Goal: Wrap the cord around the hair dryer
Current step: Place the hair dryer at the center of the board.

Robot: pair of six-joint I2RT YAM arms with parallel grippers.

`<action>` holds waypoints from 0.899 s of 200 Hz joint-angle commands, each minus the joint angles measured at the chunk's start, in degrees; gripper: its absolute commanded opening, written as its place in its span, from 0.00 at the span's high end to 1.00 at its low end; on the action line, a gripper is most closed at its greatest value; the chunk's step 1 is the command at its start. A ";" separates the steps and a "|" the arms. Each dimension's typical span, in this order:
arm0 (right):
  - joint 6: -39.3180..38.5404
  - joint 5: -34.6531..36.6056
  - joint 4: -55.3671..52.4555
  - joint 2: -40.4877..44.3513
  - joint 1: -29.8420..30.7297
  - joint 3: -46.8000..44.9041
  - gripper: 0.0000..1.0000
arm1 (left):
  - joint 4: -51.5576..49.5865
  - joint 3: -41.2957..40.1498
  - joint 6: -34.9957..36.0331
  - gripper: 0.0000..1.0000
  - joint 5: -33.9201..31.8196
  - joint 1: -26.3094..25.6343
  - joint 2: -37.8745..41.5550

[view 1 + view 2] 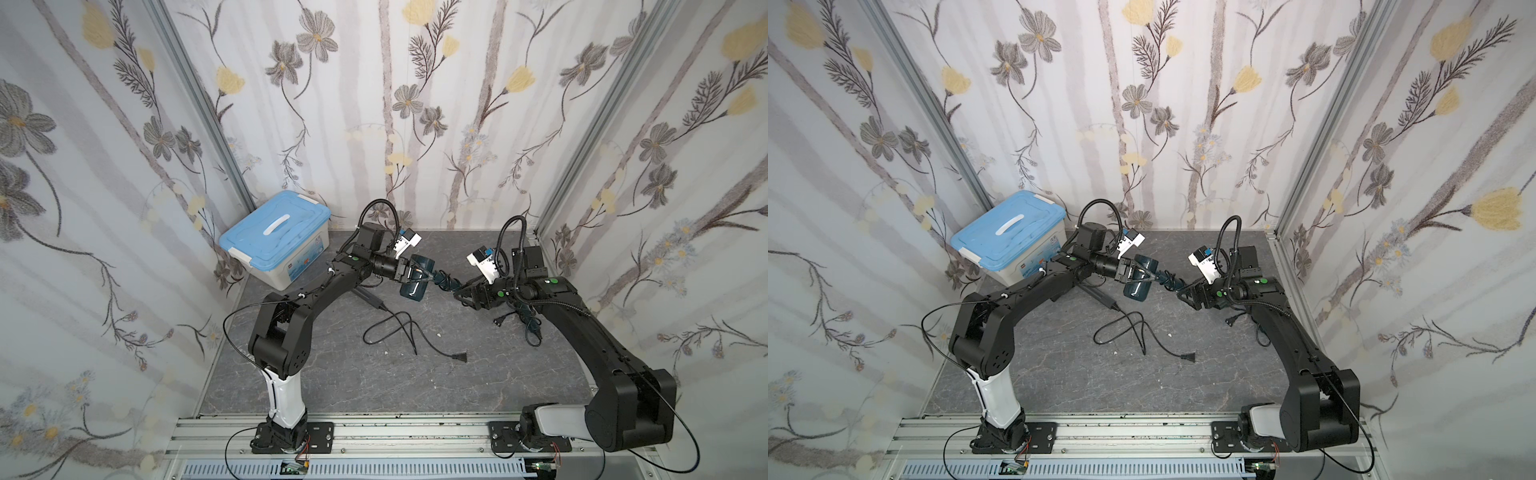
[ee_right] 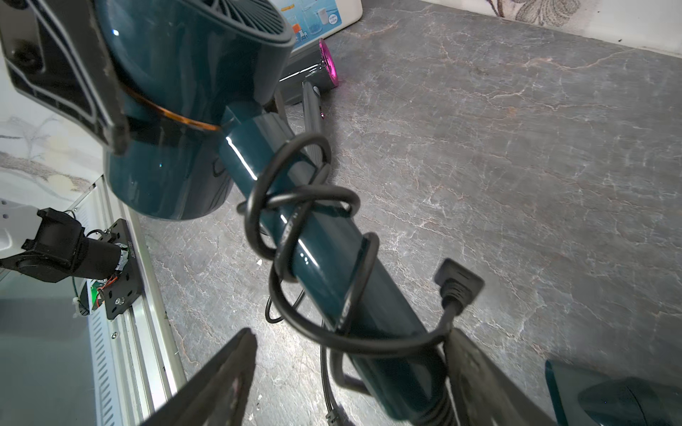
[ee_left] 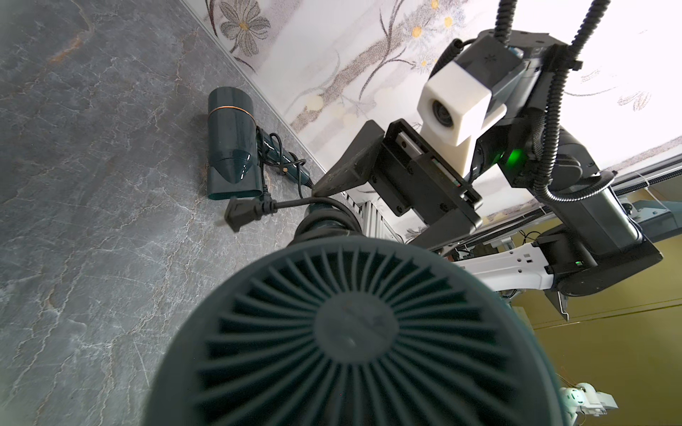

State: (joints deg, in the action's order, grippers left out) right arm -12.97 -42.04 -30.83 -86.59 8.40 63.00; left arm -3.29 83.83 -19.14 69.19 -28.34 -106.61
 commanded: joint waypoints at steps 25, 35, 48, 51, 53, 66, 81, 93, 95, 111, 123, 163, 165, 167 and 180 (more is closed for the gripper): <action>0.42 -4.44 3.27 -2.59 2.47 1.24 0.17 | 5.65 -0.16 -0.73 1.00 2.60 -0.05 1.37; 0.52 -4.83 3.42 -2.98 2.75 1.33 0.19 | 5.75 -0.16 -0.73 1.00 2.55 0.00 1.45; 0.57 -5.14 3.54 -3.26 3.01 1.33 0.22 | 5.75 -0.16 -0.65 1.00 2.46 0.05 1.36; 0.57 -5.23 3.58 -3.31 3.02 1.33 0.24 | 5.75 -0.16 -0.64 1.00 2.48 -0.04 1.24; 0.58 -5.31 3.58 -3.32 3.02 1.38 0.24 | 5.75 -0.16 -0.64 1.00 2.50 -0.05 1.30; 0.62 -5.63 3.58 -3.52 3.02 1.42 0.32 | 5.69 -0.16 -0.57 1.00 2.43 -0.07 1.14; 0.67 -5.88 3.58 -3.63 3.02 1.29 0.42 | 5.83 -0.16 -0.47 1.00 2.40 -0.05 0.92; 0.67 -6.16 3.82 -3.63 3.02 1.07 0.49 | 5.84 -1.92 -0.38 1.00 2.35 -0.04 0.79; 0.67 -6.20 3.89 -3.60 3.02 1.00 0.50 | 5.79 -1.92 -0.33 1.00 2.35 -0.05 0.85; 0.79 -6.56 4.45 -3.69 3.02 0.58 0.64 | 4.69 -1.95 0.57 1.00 2.24 0.00 0.41; 0.99 -6.88 4.76 -3.91 3.02 0.29 0.75 | 4.08 -1.83 1.00 1.00 2.20 -0.03 0.21; 2.20 -7.21 7.42 -4.10 2.93 -1.66 1.00 | -1.04 0.63 4.17 1.00 1.97 -0.22 -0.92; 2.33 -7.20 7.68 -4.07 2.93 -1.83 1.00 | -1.31 0.94 4.36 1.00 1.93 -0.20 -1.00; 2.47 -7.23 7.88 -4.04 2.89 -1.94 1.00 | -1.64 1.15 4.54 1.00 1.85 -0.22 -1.04; 3.28 -6.61 9.06 -4.01 2.67 -2.84 1.00 | -3.35 1.97 5.29 1.00 1.17 -0.31 -1.31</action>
State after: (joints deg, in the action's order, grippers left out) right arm -17.19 -47.64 -30.37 -90.45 11.25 60.97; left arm -4.10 83.96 -19.05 71.96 -27.73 -107.53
